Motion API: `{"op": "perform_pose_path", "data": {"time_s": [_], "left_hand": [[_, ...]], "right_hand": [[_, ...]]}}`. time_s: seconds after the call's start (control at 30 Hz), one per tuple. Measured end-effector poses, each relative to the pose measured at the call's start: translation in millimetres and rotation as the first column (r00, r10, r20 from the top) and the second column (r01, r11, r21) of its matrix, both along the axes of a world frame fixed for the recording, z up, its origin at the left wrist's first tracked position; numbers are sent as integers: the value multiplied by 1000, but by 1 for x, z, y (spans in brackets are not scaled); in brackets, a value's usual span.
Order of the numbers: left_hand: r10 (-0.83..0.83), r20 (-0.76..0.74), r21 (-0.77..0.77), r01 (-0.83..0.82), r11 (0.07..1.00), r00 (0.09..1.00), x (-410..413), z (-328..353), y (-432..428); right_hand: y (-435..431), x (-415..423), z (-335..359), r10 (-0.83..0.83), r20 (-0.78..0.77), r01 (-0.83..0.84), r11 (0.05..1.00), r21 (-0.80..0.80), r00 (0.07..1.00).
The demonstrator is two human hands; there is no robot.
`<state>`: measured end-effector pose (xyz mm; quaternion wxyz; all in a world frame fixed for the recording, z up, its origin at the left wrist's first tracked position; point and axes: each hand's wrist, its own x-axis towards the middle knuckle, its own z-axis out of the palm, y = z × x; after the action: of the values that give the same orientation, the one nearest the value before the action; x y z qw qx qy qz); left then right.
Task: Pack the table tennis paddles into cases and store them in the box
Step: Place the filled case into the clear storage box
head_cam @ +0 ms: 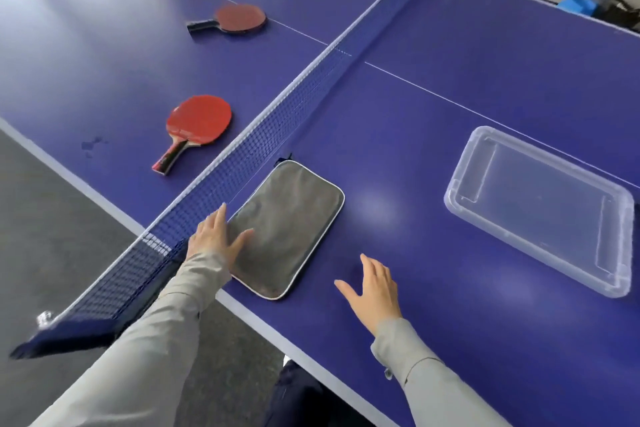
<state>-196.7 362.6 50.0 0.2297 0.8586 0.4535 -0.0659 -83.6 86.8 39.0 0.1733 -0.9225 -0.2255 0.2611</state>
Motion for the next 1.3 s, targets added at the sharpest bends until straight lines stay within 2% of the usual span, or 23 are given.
{"op": "perform_pose_path", "data": {"time_s": [0.13,0.2,0.37,0.47,0.6,0.73,0.93,1.03,1.13,1.2,1.3], "left_hand": [[1,33,-248,8,969,999,34,-12,27],[39,26,-342,-28,939,999,45,-18,35],[131,-20,-497,-123,859,991,57,-29,45],[241,14,-617,-181,766,970,58,-25,41],[333,87,-701,-180,690,939,58,-16,28],[402,186,-818,-85,568,896,66,7,-4],[383,183,-916,16,400,906,82,45,-61],[444,164,-947,14,322,881,89,59,-107],[549,86,-984,-17,179,831,94,69,-166],[584,19,-998,-17,57,811,94,76,-209],[561,4,-998,42,-55,828,89,85,-280]], "right_hand": [[63,-3,-7,-122,-57,124,991,48,991],[84,-1,-11,-223,-145,235,969,77,964],[113,4,-16,-410,-412,504,851,148,814],[114,5,-14,-398,-417,495,855,153,817],[99,11,-3,-357,-442,475,859,191,823],[66,26,23,-319,-441,469,834,289,839],[-6,45,77,-325,-408,496,747,443,853],[-52,36,95,-429,-421,600,607,522,800],[-100,11,102,-553,-531,752,319,577,642],[-131,-10,104,-545,-638,797,98,596,544],[-173,-37,111,-482,-754,813,-135,567,446]]}}
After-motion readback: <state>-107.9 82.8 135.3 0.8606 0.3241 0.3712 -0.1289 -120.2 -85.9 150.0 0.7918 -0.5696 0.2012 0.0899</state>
